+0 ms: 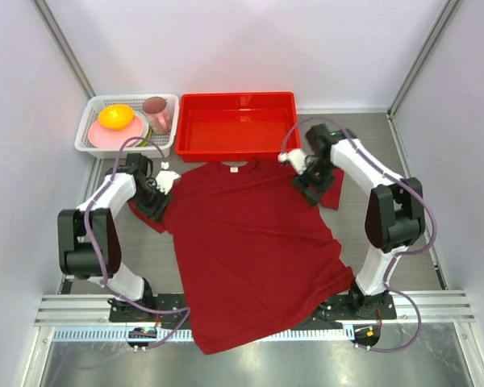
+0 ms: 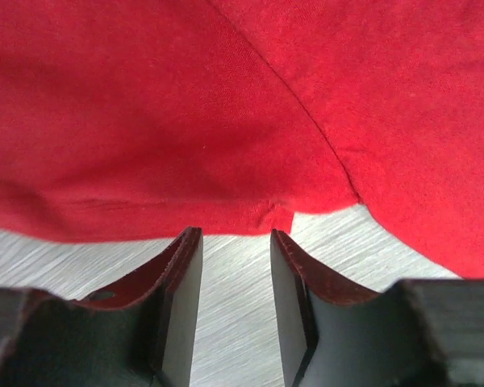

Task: Pin the brooch onto the clothing

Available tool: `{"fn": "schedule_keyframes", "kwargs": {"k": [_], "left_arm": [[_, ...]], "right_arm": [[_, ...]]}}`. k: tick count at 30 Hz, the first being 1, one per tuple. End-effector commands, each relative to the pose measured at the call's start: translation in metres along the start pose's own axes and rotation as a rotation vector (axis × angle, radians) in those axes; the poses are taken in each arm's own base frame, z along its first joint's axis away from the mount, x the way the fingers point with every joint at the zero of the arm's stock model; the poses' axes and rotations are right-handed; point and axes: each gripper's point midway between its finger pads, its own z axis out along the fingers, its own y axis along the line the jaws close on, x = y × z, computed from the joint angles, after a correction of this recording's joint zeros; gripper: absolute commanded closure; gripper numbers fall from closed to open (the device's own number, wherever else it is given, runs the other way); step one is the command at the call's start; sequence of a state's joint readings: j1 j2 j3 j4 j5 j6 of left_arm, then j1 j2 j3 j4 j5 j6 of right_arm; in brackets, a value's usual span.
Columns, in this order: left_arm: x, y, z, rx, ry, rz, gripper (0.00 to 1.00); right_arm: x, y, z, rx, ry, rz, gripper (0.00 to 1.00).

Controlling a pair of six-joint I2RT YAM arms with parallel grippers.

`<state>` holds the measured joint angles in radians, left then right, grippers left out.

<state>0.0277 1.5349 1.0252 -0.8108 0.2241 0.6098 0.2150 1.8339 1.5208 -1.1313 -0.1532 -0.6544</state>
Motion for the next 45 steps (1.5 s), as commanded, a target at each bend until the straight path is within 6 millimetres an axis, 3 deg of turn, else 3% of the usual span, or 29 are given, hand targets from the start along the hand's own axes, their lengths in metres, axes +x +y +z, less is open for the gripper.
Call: {"fn": "schedule_keyframes", "kwargs": {"k": [1, 5, 10, 12, 16, 21, 24, 26, 28, 29, 31, 32, 33, 34, 35, 37, 40, 41, 43, 44, 45], "left_arm": [[0.016, 0.003, 0.02, -0.012, 0.092, -0.108, 0.61], [0.023, 0.017, 0.039, -0.055, 0.15, -0.132, 0.68], [0.042, 0.053, 0.057, -0.088, 0.25, -0.198, 0.76], [0.039, 0.068, 0.057, -0.097, 0.254, -0.215, 0.78], [0.033, 0.074, 0.063, -0.084, 0.255, -0.207, 0.78], [0.03, 0.094, 0.069, -0.127, 0.272, -0.224, 0.79], [0.024, 0.101, 0.066, -0.133, 0.253, -0.222, 0.78], [0.019, 0.103, 0.06, -0.146, 0.226, -0.213, 0.72], [0.007, 0.099, 0.046, -0.134, 0.168, -0.202, 0.57], [-0.001, 0.092, 0.042, -0.099, 0.121, -0.199, 0.52], [-0.024, 0.084, 0.009, -0.095, -0.009, -0.178, 0.39], [-0.038, 0.07, -0.001, -0.039, -0.094, -0.16, 0.37], [-0.048, 0.063, -0.014, -0.024, -0.15, -0.142, 0.32], [-0.062, 0.054, -0.039, -0.033, -0.237, -0.112, 0.3], [-0.071, 0.047, -0.049, -0.023, -0.28, -0.088, 0.29], [-0.091, 0.01, -0.073, 0.037, -0.349, 0.006, 0.28], [-0.115, -0.071, -0.09, 0.183, -0.414, 0.173, 0.29], [-0.124, -0.118, -0.091, 0.261, -0.424, 0.252, 0.29], [-0.137, -0.165, -0.089, 0.309, -0.474, 0.371, 0.3], [-0.14, -0.216, -0.089, 0.382, -0.484, 0.458, 0.31], [-0.158, -0.237, -0.09, 0.389, -0.555, 0.52, 0.33]], "right_arm": [[-0.006, 0.067, 0.006, -0.144, -0.021, -0.203, 0.4], [-0.009, 0.12, 0.02, -0.208, -0.023, -0.345, 0.49], [0.009, 0.176, 0.047, -0.287, 0.022, -0.487, 0.57], [0.015, 0.199, 0.057, -0.309, 0.041, -0.544, 0.6], [0.026, 0.233, 0.073, -0.351, 0.083, -0.604, 0.63], [0.013, 0.266, 0.081, -0.412, 0.08, -0.593, 0.64], [-0.002, 0.27, 0.074, -0.419, 0.06, -0.569, 0.62], [-0.014, 0.264, 0.064, -0.404, 0.02, -0.548, 0.54], [-0.025, 0.253, 0.046, -0.385, -0.033, -0.515, 0.47], [-0.036, 0.237, 0.035, -0.369, -0.075, -0.469, 0.45], [-0.039, 0.214, 0.018, -0.361, -0.1, -0.402, 0.43], [-0.039, 0.202, 0.012, -0.353, -0.111, -0.391, 0.43], [-0.039, 0.176, 0.003, -0.328, -0.125, -0.326, 0.43], [-0.037, 0.163, -0.003, -0.305, -0.136, -0.296, 0.43], [-0.036, 0.15, -0.009, -0.296, -0.153, -0.264, 0.43], [-0.023, 0.117, -0.019, -0.283, -0.162, -0.14, 0.43], [-0.007, 0.076, -0.033, -0.28, -0.199, 0.037, 0.43], [-0.003, 0.067, -0.035, -0.273, -0.207, 0.088, 0.44], [0.014, 0.041, -0.037, -0.249, -0.221, 0.205, 0.44], [0.022, 0.033, -0.037, -0.241, -0.22, 0.257, 0.44], [0.023, 0.028, -0.036, -0.23, -0.227, 0.318, 0.45]]}}
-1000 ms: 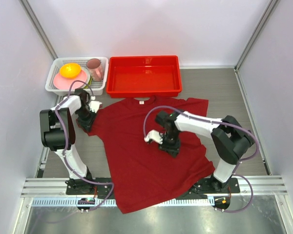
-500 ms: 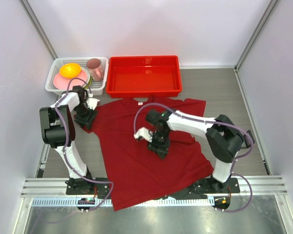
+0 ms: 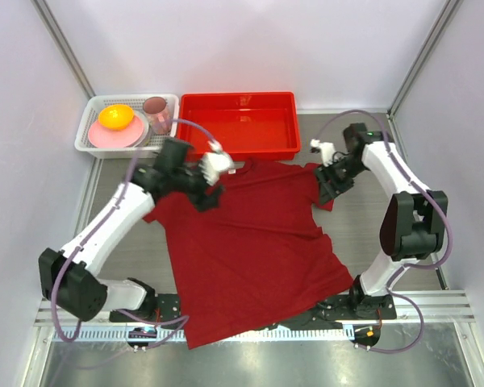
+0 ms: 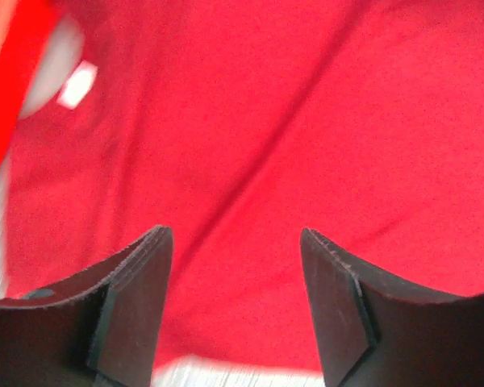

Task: Pin the brooch onto the clothing

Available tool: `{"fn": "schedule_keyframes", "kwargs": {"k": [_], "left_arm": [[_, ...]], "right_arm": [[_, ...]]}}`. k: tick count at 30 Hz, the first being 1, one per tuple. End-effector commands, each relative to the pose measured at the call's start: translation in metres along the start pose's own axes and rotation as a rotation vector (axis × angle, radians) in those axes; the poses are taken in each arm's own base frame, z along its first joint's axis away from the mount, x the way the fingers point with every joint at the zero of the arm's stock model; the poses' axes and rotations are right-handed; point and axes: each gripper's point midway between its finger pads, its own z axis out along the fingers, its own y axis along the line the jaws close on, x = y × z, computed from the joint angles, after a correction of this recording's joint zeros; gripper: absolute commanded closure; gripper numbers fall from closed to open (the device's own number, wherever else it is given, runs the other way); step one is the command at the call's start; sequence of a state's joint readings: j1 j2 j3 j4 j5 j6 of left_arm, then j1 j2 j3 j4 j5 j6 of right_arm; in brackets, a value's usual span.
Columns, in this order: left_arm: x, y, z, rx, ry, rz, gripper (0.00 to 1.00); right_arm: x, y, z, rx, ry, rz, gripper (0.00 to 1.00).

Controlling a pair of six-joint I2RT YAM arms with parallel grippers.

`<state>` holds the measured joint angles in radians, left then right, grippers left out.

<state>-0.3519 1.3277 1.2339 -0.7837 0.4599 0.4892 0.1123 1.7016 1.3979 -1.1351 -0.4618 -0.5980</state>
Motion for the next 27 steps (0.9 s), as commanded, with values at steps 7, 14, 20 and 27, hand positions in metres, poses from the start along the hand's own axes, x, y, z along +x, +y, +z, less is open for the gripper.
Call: {"fn": "schedule_keyframes", "kwargs": {"k": [7, 14, 20, 27], "left_arm": [[-0.081, -0.248, 0.123, 0.554, -0.177, 0.371, 0.43], [-0.103, -0.331, 0.186, 0.666, -0.206, 0.44, 0.53], [-0.096, -0.37, 0.21, 0.721, -0.225, 0.435, 0.55], [-0.083, -0.384, 0.238, 0.646, -0.212, 0.442, 0.55]], "right_arm": [[0.027, -0.065, -0.047, 0.186, -0.157, 0.485, 0.46], [0.028, -0.068, -0.064, 0.236, -0.219, 0.562, 0.45], [0.036, -0.062, -0.063, 0.245, -0.224, 0.598, 0.45], [0.04, -0.053, -0.061, 0.233, -0.232, 0.614, 0.45]]}}
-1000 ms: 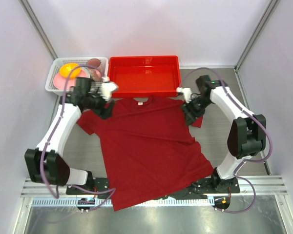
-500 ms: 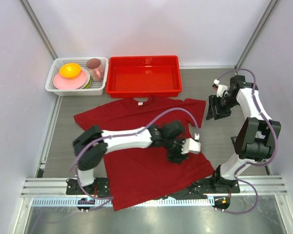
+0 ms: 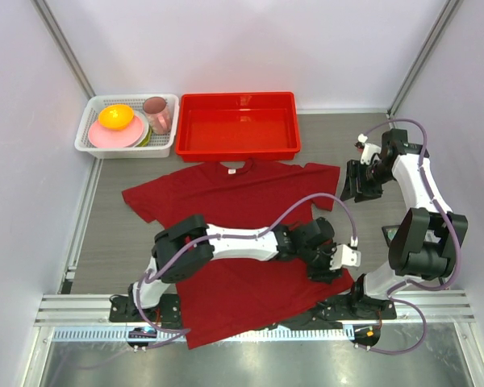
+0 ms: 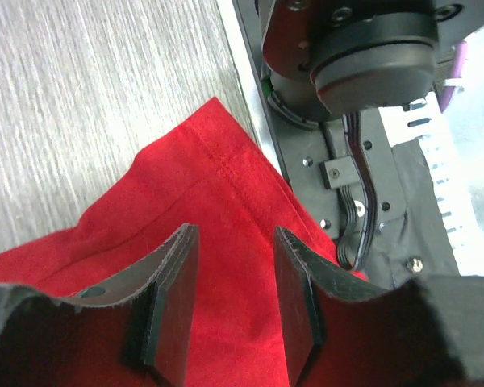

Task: Pin the brooch onto the clothing

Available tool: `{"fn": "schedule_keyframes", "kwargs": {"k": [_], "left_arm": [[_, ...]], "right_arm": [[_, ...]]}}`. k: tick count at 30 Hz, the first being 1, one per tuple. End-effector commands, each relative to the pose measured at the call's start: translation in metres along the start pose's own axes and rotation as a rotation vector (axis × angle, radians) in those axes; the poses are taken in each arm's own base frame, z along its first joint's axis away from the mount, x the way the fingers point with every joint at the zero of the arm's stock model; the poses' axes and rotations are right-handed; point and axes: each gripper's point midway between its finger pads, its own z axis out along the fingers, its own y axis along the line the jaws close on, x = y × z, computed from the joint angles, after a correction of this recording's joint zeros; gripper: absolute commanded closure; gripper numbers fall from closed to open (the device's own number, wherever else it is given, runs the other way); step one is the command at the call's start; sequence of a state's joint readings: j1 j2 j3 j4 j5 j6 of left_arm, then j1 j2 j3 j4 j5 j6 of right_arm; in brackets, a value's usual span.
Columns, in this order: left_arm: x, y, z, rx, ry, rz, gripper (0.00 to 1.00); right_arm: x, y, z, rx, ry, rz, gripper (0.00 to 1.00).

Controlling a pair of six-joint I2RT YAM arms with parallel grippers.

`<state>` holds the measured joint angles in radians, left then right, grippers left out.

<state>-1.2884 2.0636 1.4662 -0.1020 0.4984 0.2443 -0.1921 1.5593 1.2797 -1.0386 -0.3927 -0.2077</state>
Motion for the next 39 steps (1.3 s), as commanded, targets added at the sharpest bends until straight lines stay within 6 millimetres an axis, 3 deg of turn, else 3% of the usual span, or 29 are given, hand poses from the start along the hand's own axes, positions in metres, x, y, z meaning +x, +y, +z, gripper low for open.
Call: {"fn": "schedule_keyframes", "kwargs": {"k": [1, 9, 12, 18, 21, 22, 24, 26, 27, 29, 34, 39], "left_arm": [[-0.015, 0.01, 0.021, -0.095, -0.041, 0.04, 0.54], [0.004, 0.01, 0.046, -0.13, 0.0, 0.097, 0.42], [0.013, 0.014, 0.051, -0.136, 0.028, 0.116, 0.44], [0.057, 0.009, 0.054, -0.079, 0.2, 0.122, 0.53], [0.075, 0.009, 0.046, -0.06, 0.258, 0.09, 0.64], [0.076, 0.012, 0.04, -0.057, 0.264, 0.073, 0.76], [0.079, 0.01, 0.03, -0.042, 0.257, 0.043, 0.89], [0.049, 0.014, 0.013, -0.04, 0.151, 0.053, 0.98], [0.051, 0.008, 0.004, -0.021, 0.135, 0.045, 1.0], [0.017, 0.002, -0.016, 0.009, 0.025, 0.075, 1.0], [-0.009, -0.028, -0.039, 0.123, -0.082, 0.1, 1.0], [-0.013, -0.05, -0.038, 0.209, -0.104, 0.103, 1.0]], "right_arm": [[-0.003, 0.005, -0.011, 0.007, -0.06, 0.012, 0.45], [0.003, 0.005, -0.008, 0.002, -0.045, 0.017, 0.45], [0.002, 0.004, -0.007, 0.002, -0.045, 0.015, 0.45], [0.001, 0.003, -0.006, 0.002, -0.041, 0.016, 0.45], [0.003, 0.002, -0.005, 0.005, -0.035, 0.015, 0.46], [0.002, 0.001, -0.004, 0.011, -0.035, 0.012, 0.46], [0.003, 0.0, -0.004, 0.011, -0.033, 0.014, 0.46], [0.003, 0.0, -0.002, 0.006, -0.029, 0.016, 0.46], [0.003, 0.001, -0.002, 0.002, -0.029, 0.013, 0.46], [0.004, 0.001, 0.0, -0.004, -0.021, 0.017, 0.46], [0.002, 0.001, 0.004, -0.016, -0.02, 0.022, 0.47], [0.0, 0.001, 0.006, -0.023, -0.022, 0.024, 0.47]]}}
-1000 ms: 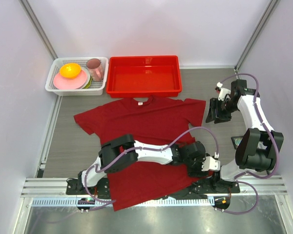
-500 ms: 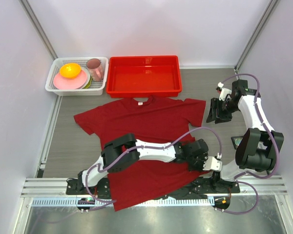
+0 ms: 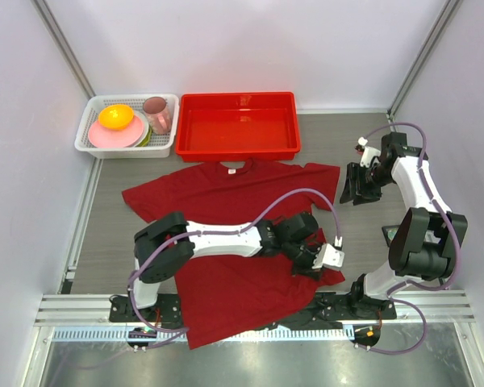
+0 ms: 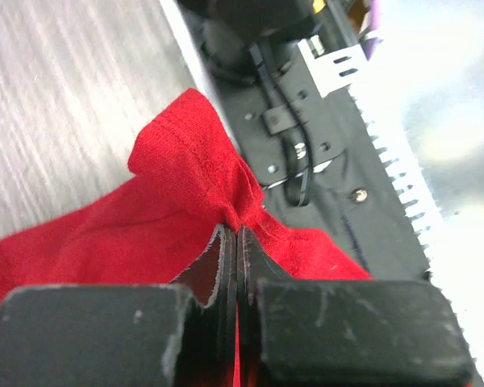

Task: Pin the brooch onto the clothing

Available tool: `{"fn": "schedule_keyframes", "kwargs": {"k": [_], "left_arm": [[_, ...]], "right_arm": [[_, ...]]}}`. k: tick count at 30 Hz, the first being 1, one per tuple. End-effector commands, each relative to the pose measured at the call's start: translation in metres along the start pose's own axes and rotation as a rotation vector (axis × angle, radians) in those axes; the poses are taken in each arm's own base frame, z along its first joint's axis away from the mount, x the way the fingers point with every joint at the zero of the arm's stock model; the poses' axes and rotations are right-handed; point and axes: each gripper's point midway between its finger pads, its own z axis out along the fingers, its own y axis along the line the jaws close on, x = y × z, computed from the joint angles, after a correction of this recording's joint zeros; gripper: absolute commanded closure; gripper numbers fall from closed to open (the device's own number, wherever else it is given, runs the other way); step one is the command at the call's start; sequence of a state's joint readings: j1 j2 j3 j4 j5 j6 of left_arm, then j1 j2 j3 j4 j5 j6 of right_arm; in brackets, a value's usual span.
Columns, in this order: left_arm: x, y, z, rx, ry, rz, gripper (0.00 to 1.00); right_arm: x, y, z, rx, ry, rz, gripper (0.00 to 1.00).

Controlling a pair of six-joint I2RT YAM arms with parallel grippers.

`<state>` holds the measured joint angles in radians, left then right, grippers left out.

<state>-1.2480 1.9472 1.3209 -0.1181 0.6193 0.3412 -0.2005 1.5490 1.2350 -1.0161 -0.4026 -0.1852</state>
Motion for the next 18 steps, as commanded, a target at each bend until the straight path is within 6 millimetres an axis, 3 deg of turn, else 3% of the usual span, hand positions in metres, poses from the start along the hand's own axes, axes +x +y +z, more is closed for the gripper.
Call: {"fn": "schedule_keyframes", "kwargs": {"k": [1, 10, 17, 18], "left_arm": [[-0.033, -0.033, -0.002, 0.125, -0.099, 0.063, 1.0], [-0.04, -0.051, -0.007, 0.242, -0.128, 0.178, 1.0], [-0.048, -0.069, 0.006, 0.341, -0.099, 0.263, 1.0], [-0.041, -0.073, 0.009, 0.354, -0.072, 0.263, 0.98]], "right_arm": [[-0.008, 0.002, 0.0, -0.015, -0.028, -0.014, 0.47], [-0.01, -0.003, 0.004, -0.007, -0.016, -0.031, 0.47], [-0.018, -0.004, 0.004, -0.005, -0.021, -0.05, 0.47], [-0.019, -0.005, 0.004, -0.005, -0.022, -0.053, 0.47]]}}
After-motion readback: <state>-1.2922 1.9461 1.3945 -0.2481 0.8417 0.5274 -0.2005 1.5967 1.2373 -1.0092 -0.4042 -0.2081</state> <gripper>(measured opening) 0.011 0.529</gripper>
